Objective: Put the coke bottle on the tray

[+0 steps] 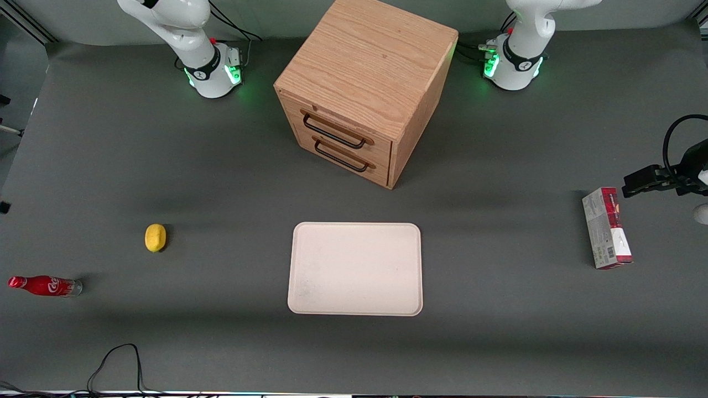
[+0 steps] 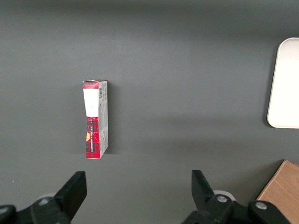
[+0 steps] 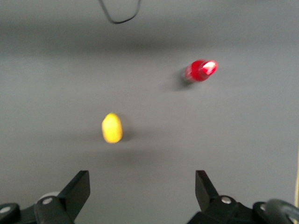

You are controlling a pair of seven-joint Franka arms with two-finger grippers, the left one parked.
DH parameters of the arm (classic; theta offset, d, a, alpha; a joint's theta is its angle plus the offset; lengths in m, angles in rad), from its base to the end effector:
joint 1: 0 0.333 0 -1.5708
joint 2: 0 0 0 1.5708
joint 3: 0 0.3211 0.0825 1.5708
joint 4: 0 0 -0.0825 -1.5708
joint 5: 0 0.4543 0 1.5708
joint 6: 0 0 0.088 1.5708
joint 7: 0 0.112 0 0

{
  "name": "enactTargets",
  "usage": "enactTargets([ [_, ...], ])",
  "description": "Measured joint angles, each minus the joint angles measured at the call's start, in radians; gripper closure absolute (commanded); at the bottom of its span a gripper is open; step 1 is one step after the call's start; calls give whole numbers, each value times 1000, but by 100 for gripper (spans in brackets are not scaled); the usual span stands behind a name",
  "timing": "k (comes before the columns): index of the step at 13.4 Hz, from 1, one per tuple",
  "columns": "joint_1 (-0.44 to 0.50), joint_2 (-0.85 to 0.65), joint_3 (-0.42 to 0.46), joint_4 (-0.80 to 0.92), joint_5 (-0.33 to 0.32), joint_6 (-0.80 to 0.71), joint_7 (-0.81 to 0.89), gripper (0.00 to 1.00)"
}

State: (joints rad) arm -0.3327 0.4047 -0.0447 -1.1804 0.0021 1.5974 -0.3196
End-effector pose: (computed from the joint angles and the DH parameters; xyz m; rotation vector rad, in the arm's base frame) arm 0.6970 -0.2688 0.5610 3.1216 -0.0845 0.0104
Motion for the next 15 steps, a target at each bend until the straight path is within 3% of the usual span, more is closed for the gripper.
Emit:
enactTargets([
  [3, -65, 209, 25, 242, 0, -15, -77, 0],
  [5, -137, 284, 87, 320, 0, 4, -97, 0],
  [8, -201, 319, 143, 347, 0, 44, -109, 0],
  [15, -196, 413, 150, 351, 0, 133, -113, 0],
])
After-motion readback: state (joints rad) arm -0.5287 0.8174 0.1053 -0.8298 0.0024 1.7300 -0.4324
